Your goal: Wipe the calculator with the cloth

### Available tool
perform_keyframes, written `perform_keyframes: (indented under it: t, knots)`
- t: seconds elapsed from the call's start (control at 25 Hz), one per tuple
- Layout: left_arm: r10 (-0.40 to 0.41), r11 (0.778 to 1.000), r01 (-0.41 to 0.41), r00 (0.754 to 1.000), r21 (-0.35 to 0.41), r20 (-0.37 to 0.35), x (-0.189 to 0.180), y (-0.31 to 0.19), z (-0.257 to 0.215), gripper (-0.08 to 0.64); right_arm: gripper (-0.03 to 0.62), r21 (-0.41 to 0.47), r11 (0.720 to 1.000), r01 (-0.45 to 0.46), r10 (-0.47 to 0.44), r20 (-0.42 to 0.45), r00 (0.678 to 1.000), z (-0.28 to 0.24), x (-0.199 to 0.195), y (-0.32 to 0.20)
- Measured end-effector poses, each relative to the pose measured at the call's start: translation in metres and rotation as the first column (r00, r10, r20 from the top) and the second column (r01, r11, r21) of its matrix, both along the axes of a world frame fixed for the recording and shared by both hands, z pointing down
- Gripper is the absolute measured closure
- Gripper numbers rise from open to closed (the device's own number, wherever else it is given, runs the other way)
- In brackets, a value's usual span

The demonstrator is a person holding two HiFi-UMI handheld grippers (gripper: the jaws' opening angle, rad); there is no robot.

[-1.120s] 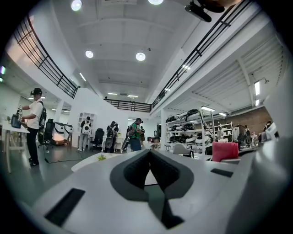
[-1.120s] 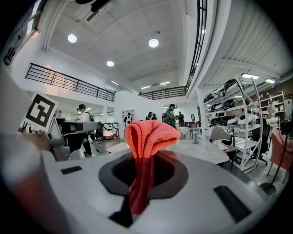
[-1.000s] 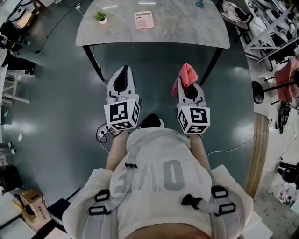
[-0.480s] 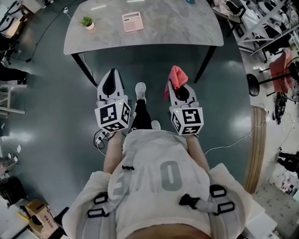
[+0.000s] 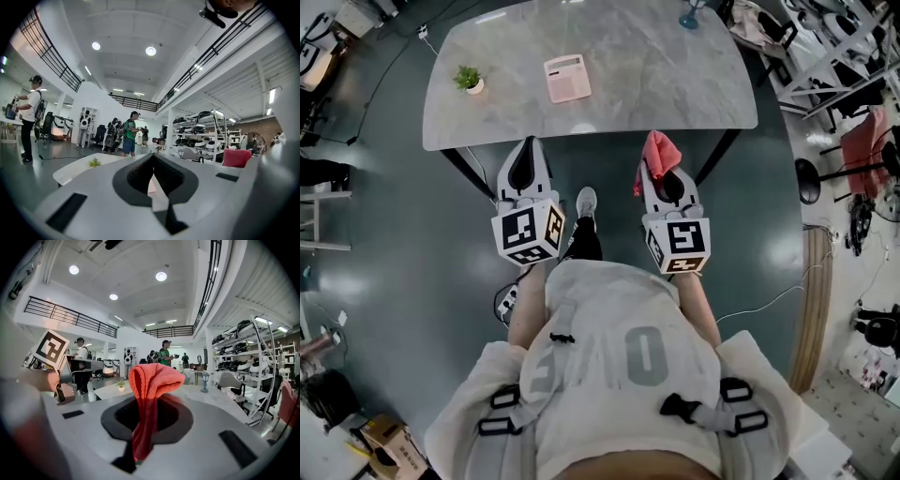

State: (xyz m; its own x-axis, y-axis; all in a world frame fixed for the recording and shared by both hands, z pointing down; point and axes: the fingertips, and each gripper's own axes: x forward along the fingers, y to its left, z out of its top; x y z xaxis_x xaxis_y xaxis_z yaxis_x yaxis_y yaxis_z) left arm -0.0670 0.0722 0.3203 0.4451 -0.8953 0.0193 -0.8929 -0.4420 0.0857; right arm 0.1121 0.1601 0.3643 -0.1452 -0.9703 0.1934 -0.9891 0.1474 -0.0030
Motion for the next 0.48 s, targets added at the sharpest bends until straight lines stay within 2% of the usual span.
perform_keyframes:
  t: [0.2, 0.48]
  knots:
    - [-0.038, 0.999, 0.037, 0.998, -0.009, -0.048, -0.004, -0.081, -0.012, 0.539, 0.537, -0.001, 1.000, -0.001, 0.000, -0.028, 1.000, -0.015, 0.002, -0.078]
    - [-0.012, 0.999, 0.011, 0.999, -0.036, -0.030, 0.002, -0.189, -0.010, 0.538, 0.537, -0.021, 1.000, -0.016, 0.016, -0.013, 1.000, -0.019, 0.006, -0.193]
